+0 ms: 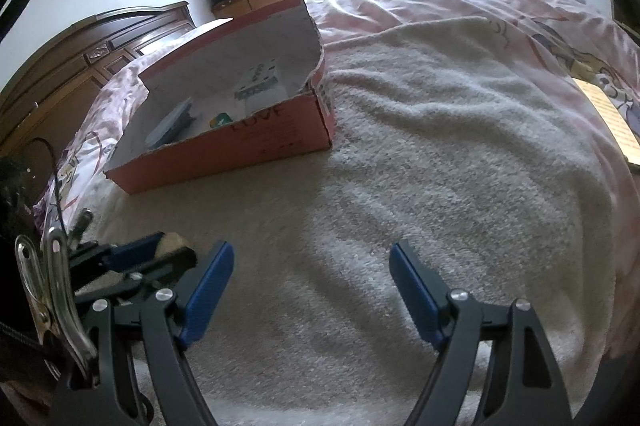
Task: Organize rigid objects
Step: 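Grasp the wooden disc with left gripper while right grasps light-blue spoon piece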
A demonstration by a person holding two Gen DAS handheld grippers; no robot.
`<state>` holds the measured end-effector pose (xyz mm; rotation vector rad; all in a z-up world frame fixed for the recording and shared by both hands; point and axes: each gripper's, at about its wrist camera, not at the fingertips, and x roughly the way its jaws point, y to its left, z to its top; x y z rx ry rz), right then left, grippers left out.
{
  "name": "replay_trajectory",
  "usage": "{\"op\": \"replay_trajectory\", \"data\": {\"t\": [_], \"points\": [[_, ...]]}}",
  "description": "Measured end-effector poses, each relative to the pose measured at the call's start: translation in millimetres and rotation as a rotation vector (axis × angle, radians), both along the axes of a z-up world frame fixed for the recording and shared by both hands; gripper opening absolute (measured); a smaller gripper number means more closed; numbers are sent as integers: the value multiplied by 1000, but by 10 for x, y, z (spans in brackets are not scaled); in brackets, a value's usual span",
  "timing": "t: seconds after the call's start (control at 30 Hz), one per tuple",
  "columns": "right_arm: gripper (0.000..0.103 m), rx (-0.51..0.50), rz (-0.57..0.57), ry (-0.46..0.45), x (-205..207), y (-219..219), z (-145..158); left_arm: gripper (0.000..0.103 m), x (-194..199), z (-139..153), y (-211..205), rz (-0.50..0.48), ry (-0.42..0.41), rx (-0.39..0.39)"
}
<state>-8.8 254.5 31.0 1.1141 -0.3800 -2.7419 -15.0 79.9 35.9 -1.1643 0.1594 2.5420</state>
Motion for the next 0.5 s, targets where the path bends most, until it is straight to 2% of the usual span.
{"op": "replay_trajectory", "data": {"t": [0.3,0.5], "points": [[84,4,38,2,53,-157,40,33,80,192,-428,111,38,19],[84,1,92,-17,97,-357,39,33,190,126,-748,183,29,6]]}}
